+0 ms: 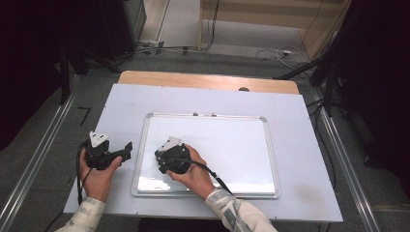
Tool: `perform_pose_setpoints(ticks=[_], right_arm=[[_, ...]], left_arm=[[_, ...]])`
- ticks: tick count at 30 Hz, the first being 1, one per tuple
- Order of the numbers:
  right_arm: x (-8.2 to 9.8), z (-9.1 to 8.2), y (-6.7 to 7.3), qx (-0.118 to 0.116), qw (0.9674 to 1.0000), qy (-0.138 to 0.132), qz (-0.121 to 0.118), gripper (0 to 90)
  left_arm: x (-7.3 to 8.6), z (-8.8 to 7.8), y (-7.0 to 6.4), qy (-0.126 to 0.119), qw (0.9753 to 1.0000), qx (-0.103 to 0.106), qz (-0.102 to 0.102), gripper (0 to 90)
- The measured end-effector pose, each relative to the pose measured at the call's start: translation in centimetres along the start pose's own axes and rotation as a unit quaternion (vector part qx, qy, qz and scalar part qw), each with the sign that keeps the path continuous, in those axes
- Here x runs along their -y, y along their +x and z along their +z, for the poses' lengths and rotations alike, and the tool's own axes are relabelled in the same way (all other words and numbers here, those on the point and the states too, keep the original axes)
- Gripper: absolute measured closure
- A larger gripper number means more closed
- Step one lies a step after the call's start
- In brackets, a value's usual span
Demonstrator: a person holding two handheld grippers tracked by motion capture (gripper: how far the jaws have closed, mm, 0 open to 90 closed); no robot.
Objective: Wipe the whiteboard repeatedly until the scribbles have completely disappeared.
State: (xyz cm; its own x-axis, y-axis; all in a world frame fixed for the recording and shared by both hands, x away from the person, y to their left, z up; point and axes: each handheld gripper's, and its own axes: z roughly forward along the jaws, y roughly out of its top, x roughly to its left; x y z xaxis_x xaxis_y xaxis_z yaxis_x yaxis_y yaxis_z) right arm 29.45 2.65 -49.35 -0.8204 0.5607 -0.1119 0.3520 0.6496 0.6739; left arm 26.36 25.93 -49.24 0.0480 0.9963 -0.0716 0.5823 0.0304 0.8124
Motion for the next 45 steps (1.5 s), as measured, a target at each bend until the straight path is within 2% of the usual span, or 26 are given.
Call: perform_pose_setpoints(ticks=[3, 5, 10, 13, 17, 21, 24, 25, 28, 29, 35, 38, 43, 45], right_arm=[[0.2, -0.2, 0.7, -0.006, 0.9999, -0.001, -0.01, 38.6], [0.1, -0.2, 0.5, -0.011, 0.9999, 0.001, -0.002, 38.6], [-0.2, 0.3, -0.3, 0.005, 0.9999, -0.001, 0.014, 38.6], [-0.1, 0.2, -0.1, 0.004, 1.0, -0.001, 0.0, 38.6], [0.1, -0.2, 1.0, -0.011, 0.9998, -0.002, -0.016, 38.7], [0.1, -0.3, 1.0, -0.017, 0.9997, 0.001, -0.015, 38.6], [0.1, -0.1, 0.4, -0.006, 1.0, 0.001, -0.002, 38.6], [0.0, 0.0, 0.1, -0.004, 1.0, 0.001, 0.008, 38.6], [0.1, -0.1, 0.2, 0.003, 1.0, 0.0, 0.002, 38.6], [0.1, -0.1, 0.3, -0.001, 1.0, 0.0, 0.004, 38.7], [0.3, -0.4, 1.4, -0.021, 0.9996, 0.0, -0.017, 38.7], [0.2, -0.4, 1.3, -0.027, 0.9995, 0.0, -0.017, 38.7], [-0.3, 0.3, 0.3, -0.005, 1.0, 0.0, 0.004, 38.6], [-0.3, 0.2, 0.3, -0.002, 1.0, 0.001, -0.002, 38.6]], left_arm=[[0.0, 0.0, -0.1, 0.0, 1.0, 0.001, 0.002, 11.3], [0.0, 0.0, -0.1, 0.001, 1.0, 0.001, 0.003, 11.3], [0.1, -0.1, 0.1, 0.0, 1.0, -0.001, -0.001, 11.3], [0.1, 0.0, 0.1, 0.001, 1.0, 0.0, -0.001, 11.3], [0.0, 0.1, -0.1, 0.001, 1.0, 0.001, 0.0, 11.3], [0.0, 0.0, -0.1, 0.001, 1.0, 0.001, 0.001, 11.3], [0.1, -0.1, 0.1, 0.0, 1.0, -0.001, -0.002, 11.3], [0.1, -0.1, 0.2, 0.0, 1.0, 0.0, -0.002, 11.3], [0.1, -0.1, 0.1, 0.001, 1.0, 0.0, -0.002, 11.3], [0.0, 0.0, 0.1, 0.0, 1.0, 0.001, -0.001, 11.3], [0.0, 0.1, -0.1, 0.0, 1.0, 0.001, 0.0, 11.3], [0.0, 0.0, 0.0, 0.0, 1.0, 0.002, 0.0, 11.3], [0.0, -0.1, 0.1, -0.001, 1.0, 0.001, -0.003, 11.3], [0.1, -0.1, 0.2, 0.0, 1.0, 0.001, -0.004, 11.3]])
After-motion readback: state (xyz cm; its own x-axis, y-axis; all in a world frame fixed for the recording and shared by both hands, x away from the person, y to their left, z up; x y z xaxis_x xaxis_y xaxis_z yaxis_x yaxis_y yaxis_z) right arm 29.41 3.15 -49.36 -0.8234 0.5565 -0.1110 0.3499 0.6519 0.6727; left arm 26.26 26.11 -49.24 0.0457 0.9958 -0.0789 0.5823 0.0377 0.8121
